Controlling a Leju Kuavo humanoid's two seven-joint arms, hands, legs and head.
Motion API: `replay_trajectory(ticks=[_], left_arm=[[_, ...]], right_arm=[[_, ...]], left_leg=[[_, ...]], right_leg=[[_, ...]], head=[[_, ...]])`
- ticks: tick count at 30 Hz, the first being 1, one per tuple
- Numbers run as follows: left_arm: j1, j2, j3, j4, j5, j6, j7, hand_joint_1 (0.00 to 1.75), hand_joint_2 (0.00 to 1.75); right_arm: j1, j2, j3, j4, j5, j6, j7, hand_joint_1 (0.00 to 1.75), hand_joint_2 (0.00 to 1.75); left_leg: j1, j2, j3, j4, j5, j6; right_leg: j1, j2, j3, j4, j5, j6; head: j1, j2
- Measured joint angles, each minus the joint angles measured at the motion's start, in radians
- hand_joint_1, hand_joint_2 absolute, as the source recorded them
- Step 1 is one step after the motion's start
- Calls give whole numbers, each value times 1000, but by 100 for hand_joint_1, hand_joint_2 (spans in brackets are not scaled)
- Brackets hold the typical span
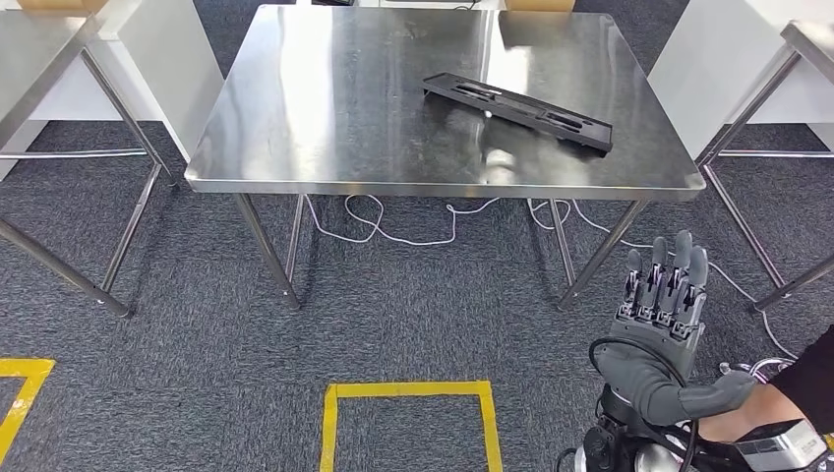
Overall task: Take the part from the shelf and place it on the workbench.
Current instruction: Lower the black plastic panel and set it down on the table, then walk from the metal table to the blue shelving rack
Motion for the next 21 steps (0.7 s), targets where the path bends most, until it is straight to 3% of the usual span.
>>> replay_trajectory(ticks=[1, 2, 4, 5, 6, 8, 9, 10, 11, 12, 13, 14, 16, 17, 19, 21], left_arm=[[0, -1, -1, 0, 0, 0, 0, 0, 0], [0, -1, -2, 0, 1, 1, 0, 0, 0], [2, -1, -2, 0, 2, 3, 0, 0, 0], [3, 0, -2, 0, 2, 5, 2, 0, 0], [4, 0, -2, 0, 3, 7, 4, 0, 0], [5, 0, -3, 0, 3, 11, 7, 0, 0], [6, -1, -3, 0, 3, 11, 8, 0, 0], [6, -1, -3, 0, 3, 12, 8, 0, 0], [6, -1, -3, 0, 3, 13, 9, 0, 0], [6, -1, -3, 0, 3, 13, 8, 0, 0], [5, -1, -3, 0, 3, 14, 7, 0, 0], [4, -2, -3, -1, 3, 14, 5, 0, 0], [0, -3, -3, -3, 3, 15, 0, 0, 0], [-2, -4, -3, -3, 3, 16, -3, 0, 0], [-2, -4, -3, -3, 3, 16, -6, 0, 0], [-1, -4, -3, -3, 2, 13, -7, 0, 0]], right_arm=[[0, 1, -10, 7, 9, -15, 10, 0, 0], [2, 2, -22, 18, 24, -36, 21, 0, 0], [6, 2, -53, 59, 66, -87, 47, 0, 0], [8, 2, -71, 91, 93, -116, 62, 0, 0], [8, 2, -90, 129, 122, -141, 77, 0, 0], [4, -1, -132, 228, 185, -182, 99, 0, 0], [-1, -4, -153, 286, 214, -194, 100, 0, 0], [-7, -9, -174, 351, 243, -206, 97, 0, 0], [-16, -15, -195, 417, 271, -221, 93, 0, 0], [-29, -22, -214, 487, 302, -241, 93, 0, 0], [-45, -31, -233, 561, 334, -267, 95, 0, 0], [-66, -42, -251, 641, 366, -298, 98, 0, 0], [-117, -71, -286, 816, 421, -361, 105, 0, 0], [-141, -87, -303, 910, 441, -389, 114, 0, 0], [-173, -116, -335, 1083, 464, -434, 147, 0, 0], [-186, -139, -359, 1223, 476, -463, 195, 0, 0]], left_leg=[[-1, 0, -3, -2, 12, -5], [0, 1, -4, -5, 22, -11], [3, 0, -9, -12, 39, -24], [6, -1, -17, -2, 20, -29], [8, -3, -29, 26, -20, -34], [11, -7, -59, 140, -136, -41], [13, -8, -70, 209, -176, -46], [16, -8, -74, 266, -186, -52], [20, -8, -65, 296, -172, -57], [26, -8, -39, 291, -143, -62], [33, -8, 5, 249, -117, -68], [39, -9, 59, 181, -112, -76], [40, -16, 134, 61, -140, -77], [36, -19, 144, 34, -155, -70], [27, -20, 132, 22, -147, -41], [22, -17, 114, 15, -124, -9]], right_leg=[[5, 0, 41, -64, -8, -11], [11, 0, 59, -98, -15, -20], [6, -2, 49, -111, 0, -35], [0, -3, 39, -113, 13, -47], [-7, -5, 26, -115, 28, -57], [-12, -10, -3, -115, 57, -69], [-11, -11, -16, -114, 70, -68], [-12, -13, -29, -111, 82, -65], [-13, -15, -44, -107, 93, -60], [-17, -16, -60, -99, 101, -54], [-20, -16, -78, -88, 107, -47], [-21, -16, -96, -74, 111, -41], [-17, -15, -127, -49, 121, -26], [-13, -15, -137, -44, 128, -16], [-10, -14, -146, -47, 143, 8], [-16, -12, -167, -18, 109, 13]], head=[[-1, 0], [-2, 0], [-4, 0], [-5, 0], [-7, 0], [-10, 0], [-11, 0], [-10, 0], [-11, 0], [-11, 0], [-11, 0], [-12, 0], [-12, 0], [-12, 0], [-11, 0], [-9, 0]])
